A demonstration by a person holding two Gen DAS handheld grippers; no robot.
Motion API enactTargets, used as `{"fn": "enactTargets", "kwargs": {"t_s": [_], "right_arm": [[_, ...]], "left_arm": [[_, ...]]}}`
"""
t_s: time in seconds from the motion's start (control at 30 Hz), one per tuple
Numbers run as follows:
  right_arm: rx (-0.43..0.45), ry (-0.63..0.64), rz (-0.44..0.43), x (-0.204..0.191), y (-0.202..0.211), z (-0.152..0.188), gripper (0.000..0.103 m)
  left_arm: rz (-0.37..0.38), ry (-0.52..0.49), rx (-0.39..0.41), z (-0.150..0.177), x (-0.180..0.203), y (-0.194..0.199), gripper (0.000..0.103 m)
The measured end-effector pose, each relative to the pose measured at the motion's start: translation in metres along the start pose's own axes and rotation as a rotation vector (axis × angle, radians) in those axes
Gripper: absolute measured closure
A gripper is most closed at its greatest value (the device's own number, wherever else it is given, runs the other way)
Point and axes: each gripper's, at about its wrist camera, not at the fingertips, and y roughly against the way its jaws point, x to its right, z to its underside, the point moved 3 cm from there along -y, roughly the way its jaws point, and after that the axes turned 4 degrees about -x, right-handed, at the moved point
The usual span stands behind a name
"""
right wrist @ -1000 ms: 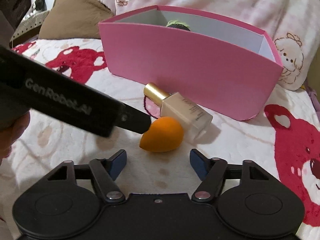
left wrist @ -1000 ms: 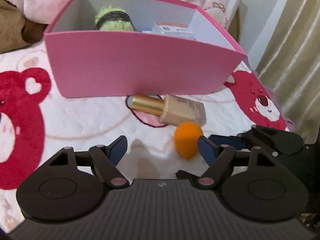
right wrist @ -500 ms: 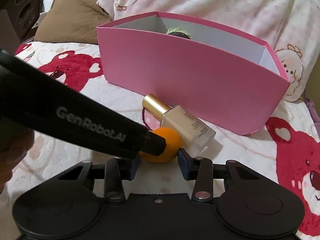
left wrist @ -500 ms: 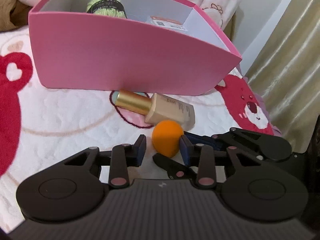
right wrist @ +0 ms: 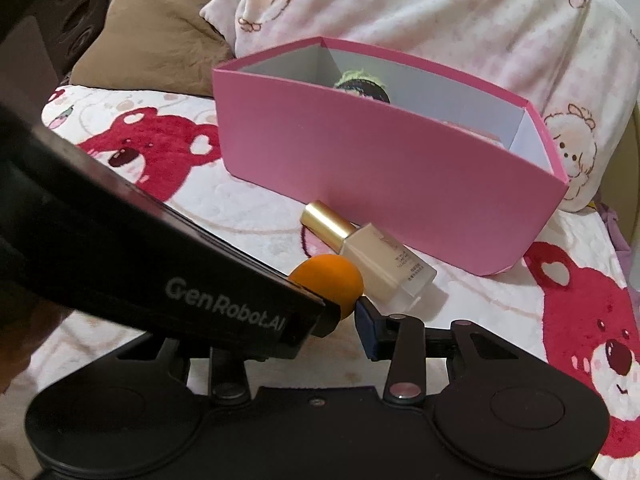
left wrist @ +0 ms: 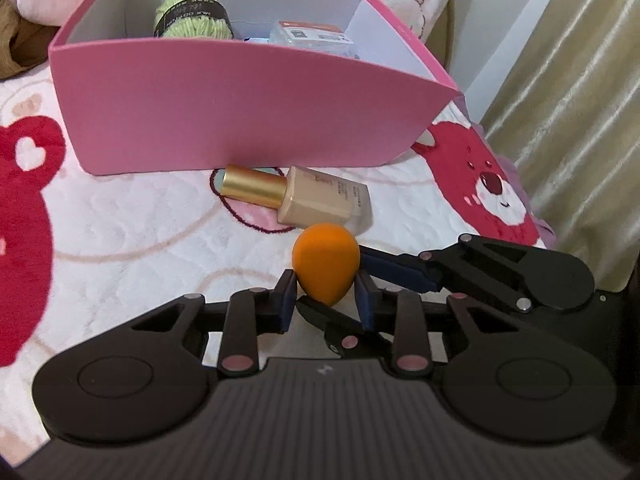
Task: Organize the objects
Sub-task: 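Carry the orange sponge with the left tool into the pink box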
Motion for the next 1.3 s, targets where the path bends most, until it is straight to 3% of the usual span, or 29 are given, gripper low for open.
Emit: {"fn": "enactTargets", "kwargs": {"t_s": [0.27, 0.53, 0.7, 1.0, 1.3], "right_arm": [[0.010, -0.023, -0.048, -0.011, 0.030, -0.016, 0.058], [0.064, -0.053, -0.121, -0.016, 0.065, -0.042, 0.058], [0.091, -0.038, -0.123, -0.013, 0.082, -0.061, 0.058], [0.073, -0.025, -0.131, 0.008, 0.084, -0.114, 0.058], [0.045, 0.043, -0.151, 0.039, 0.056, -0.164, 0.058]], "left_arm": [[0.010, -0.003, 0.006, 0.003, 0.000, 0.047, 0.074], [0.018, 0.002, 0.070, -0.010, 0.000, 0.100, 0.074], [0.003, -0.027, 0.112, -0.023, 0.010, 0.122, 0.074], [-0.061, -0.039, 0.123, -0.078, 0.024, 0.135, 0.074], [-0.051, 0.018, 0.079, -0.141, 0.011, 0.118, 0.074]]}}
